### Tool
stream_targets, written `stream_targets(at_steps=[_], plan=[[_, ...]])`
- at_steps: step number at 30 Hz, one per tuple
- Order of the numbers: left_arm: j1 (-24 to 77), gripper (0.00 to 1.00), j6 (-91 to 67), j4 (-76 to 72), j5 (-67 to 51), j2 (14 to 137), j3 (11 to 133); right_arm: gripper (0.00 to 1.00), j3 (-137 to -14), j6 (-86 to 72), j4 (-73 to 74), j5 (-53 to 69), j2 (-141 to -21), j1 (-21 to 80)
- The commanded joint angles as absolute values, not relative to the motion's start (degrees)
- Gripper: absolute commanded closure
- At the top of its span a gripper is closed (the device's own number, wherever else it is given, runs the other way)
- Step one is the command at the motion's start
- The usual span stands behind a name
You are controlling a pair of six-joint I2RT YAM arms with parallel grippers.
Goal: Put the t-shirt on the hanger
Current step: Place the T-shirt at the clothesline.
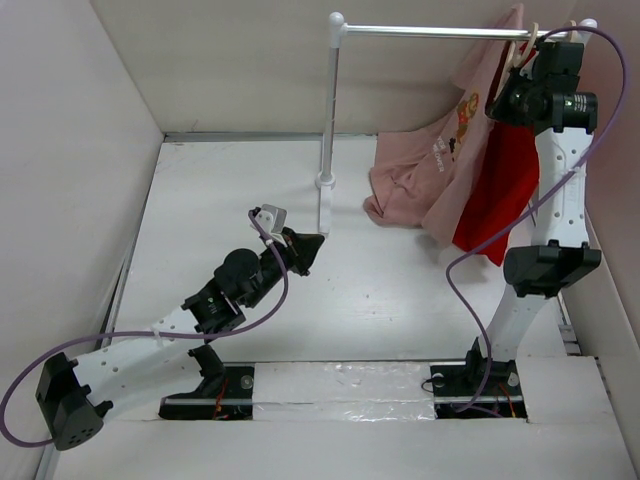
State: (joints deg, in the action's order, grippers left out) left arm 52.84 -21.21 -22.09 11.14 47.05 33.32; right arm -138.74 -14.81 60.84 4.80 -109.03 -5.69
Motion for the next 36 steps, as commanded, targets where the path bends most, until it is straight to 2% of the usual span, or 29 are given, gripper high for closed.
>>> stream_targets(at_steps=[1, 15, 21, 23, 24, 27, 36], plan=[[53.0, 1.00, -20.5, -26.2, 10.8, 46.8, 32.8, 1.00, -141.7, -15.1, 52.7, 6.8, -108.5, -6.4], [53.0, 1.00, -20.3, -26.5, 10.6, 48.3, 32.9, 1.00, -143.0, -15.7, 50.4, 7.2, -112.1, -7.1], [53.0, 0.99, -20.3, -26.5, 11.2, 48.5, 32.8, 1.00, -138.1, -16.3, 47.6, 6.9, -110.1, -7.1], [53.0, 0.98, -20.3, -26.5, 11.1, 48.7, 32.9, 0.92, -136.1, -16.8, 46.5, 6.2, -107.9, -7.1], [53.0, 0.98, -20.4, -26.5, 11.1, 48.6, 33.0, 0.80, -134.7, -17.0, 44.9, 6.2, -106.9, -7.1], [53.0, 0.97, -20.5, -26.5, 10.9, 48.4, 32.8, 0.58, -129.0, -17.8, 41.6, 4.9, -102.1, -7.1], [53.0, 0.94, -20.5, -26.7, 11.1, 46.6, 32.2, 0.39, -113.5, -21.0, 31.2, 1.4, -87.6, -7.1]])
